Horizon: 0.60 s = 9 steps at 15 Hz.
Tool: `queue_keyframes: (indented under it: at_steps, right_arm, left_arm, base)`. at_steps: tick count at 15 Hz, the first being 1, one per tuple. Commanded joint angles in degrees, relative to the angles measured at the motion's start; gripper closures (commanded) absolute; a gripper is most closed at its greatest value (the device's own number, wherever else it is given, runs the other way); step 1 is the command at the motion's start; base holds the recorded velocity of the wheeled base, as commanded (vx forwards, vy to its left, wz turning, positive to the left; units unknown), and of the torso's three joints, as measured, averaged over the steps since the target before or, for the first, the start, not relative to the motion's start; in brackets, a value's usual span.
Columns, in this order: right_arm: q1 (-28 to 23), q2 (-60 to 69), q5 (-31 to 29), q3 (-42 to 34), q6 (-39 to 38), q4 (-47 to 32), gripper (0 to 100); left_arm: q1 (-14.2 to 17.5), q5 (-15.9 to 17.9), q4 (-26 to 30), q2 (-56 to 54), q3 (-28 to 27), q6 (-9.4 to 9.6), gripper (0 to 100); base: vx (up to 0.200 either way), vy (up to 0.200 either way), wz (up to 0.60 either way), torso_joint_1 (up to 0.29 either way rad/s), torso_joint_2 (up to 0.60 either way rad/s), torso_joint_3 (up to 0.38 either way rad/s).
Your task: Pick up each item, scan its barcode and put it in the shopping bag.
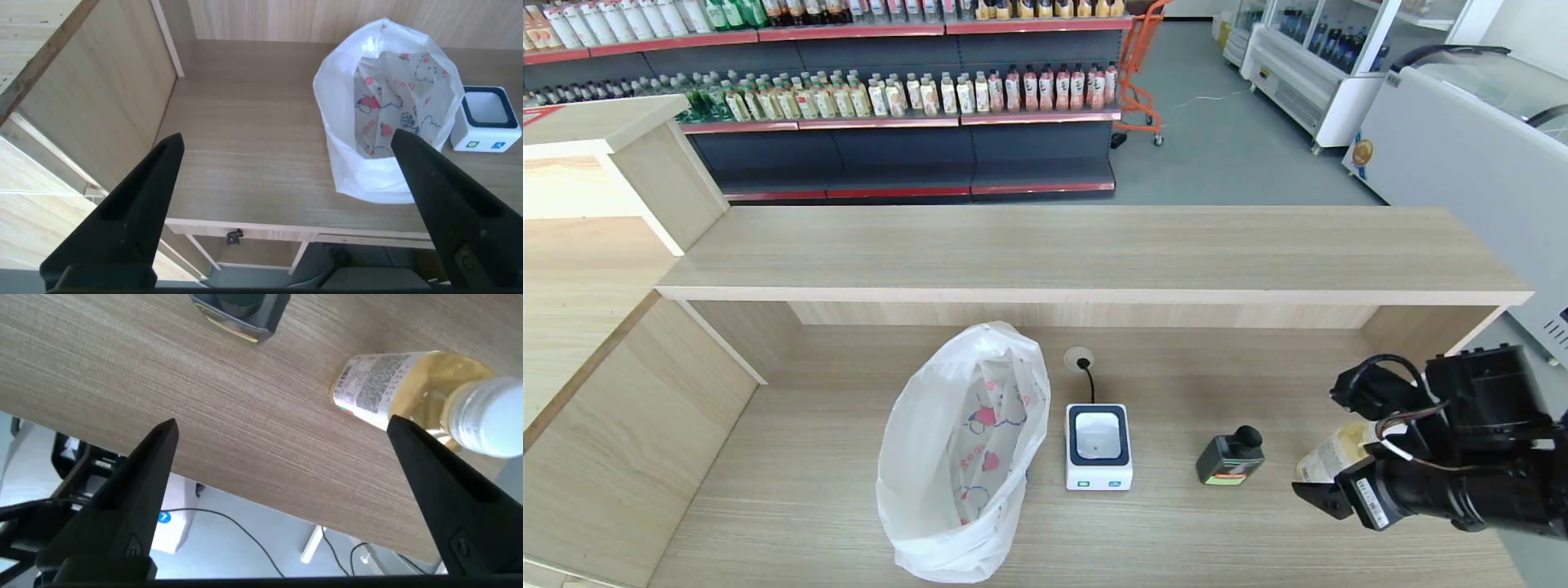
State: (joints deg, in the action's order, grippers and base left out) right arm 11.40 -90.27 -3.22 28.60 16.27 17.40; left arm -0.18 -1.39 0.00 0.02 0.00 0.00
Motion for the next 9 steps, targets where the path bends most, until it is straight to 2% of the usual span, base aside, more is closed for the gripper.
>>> queue_keyframes:
  at_steps: [1, 4, 5, 7, 9]
  right_arm:
    - [1.8, -10.2, 0.6, 0.0, 4.5, 3.3, 0]
    - [1.6, -14.2, 0.7, 0.0, 9.5, 7.7, 0]
    - [1.1, -17.5, 0.7, 0.0, 13.0, 12.7, 0]
    - [1.1, -21.2, 0.8, -0.1, 13.3, 18.2, 0]
    - [1.1, -22.8, 0.8, 0.4, 13.3, 18.8, 0]
  left_arm:
    - [0.0, 0.0, 0.0, 0.0, -0.1, 0.0, 0]
    - [0.0, 0.0, 0.0, 0.0, 0.0, 0.0, 0]
    - [0.0, 0.0, 0.0, 0.0, 0.0, 0.0, 0]
    - [0.0, 0.0, 0.0, 0.0, 0.0, 0.0, 0]
    - [0.0, 0.0, 0.0, 0.0, -0.1, 0.0, 0]
  base:
    - [0.0, 0.0, 0.0, 0.0, 0.0, 0.0]
    - [0.0, 0.0, 0.0, 0.0, 0.0, 0.0]
    - [0.0, 0.0, 0.0, 0.0, 0.0, 0.0]
    - [0.0, 0.0, 0.0, 0.0, 0.0, 0.0]
    - [0.0, 0.0, 0.0, 0.0, 0.0, 0.0]
